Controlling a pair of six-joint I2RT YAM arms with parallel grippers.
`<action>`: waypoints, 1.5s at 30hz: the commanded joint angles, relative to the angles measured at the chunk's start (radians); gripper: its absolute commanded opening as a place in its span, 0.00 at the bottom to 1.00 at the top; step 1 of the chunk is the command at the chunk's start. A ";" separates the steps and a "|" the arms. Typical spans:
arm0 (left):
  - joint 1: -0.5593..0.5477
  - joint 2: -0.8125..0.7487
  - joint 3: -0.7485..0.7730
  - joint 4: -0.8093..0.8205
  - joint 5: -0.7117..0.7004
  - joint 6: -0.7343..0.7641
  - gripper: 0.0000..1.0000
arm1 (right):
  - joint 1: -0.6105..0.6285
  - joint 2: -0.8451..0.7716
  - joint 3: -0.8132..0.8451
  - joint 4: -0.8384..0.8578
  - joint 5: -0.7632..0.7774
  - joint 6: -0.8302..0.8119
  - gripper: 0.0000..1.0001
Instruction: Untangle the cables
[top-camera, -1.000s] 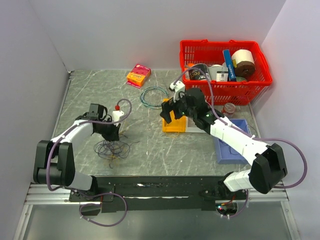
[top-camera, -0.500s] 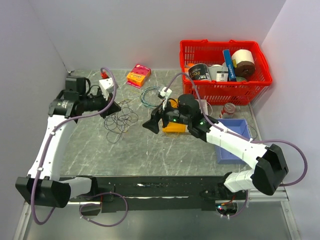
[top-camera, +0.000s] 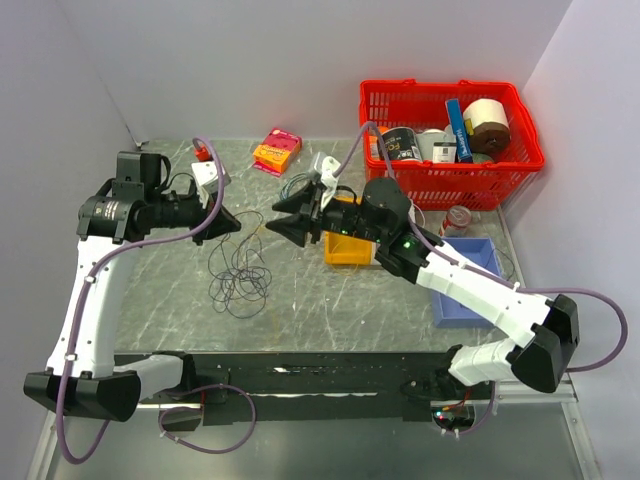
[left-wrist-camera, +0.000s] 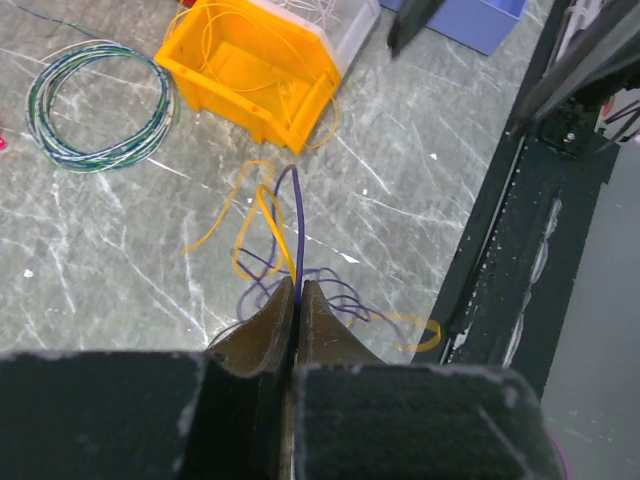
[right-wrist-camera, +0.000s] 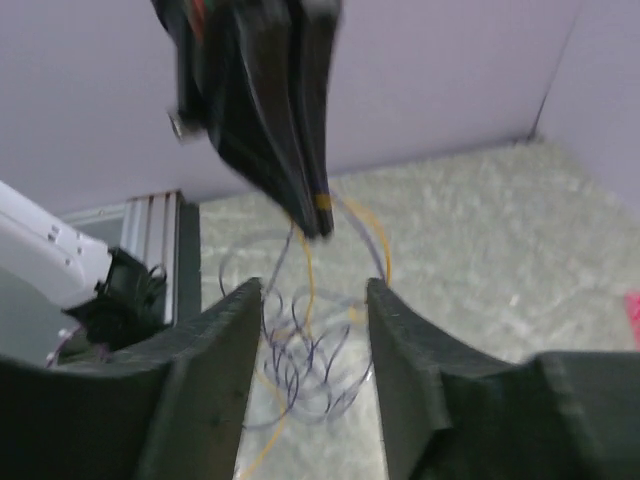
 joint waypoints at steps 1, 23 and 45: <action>-0.002 -0.009 0.028 -0.024 0.064 0.034 0.01 | 0.028 0.054 0.108 -0.035 0.059 -0.089 0.50; -0.002 -0.006 -0.004 -0.012 0.073 0.045 0.01 | 0.075 0.207 0.276 -0.162 0.088 -0.171 0.04; -0.002 -0.012 -0.197 0.150 -0.244 0.011 0.01 | 0.012 0.089 0.167 -0.309 0.197 -0.217 0.00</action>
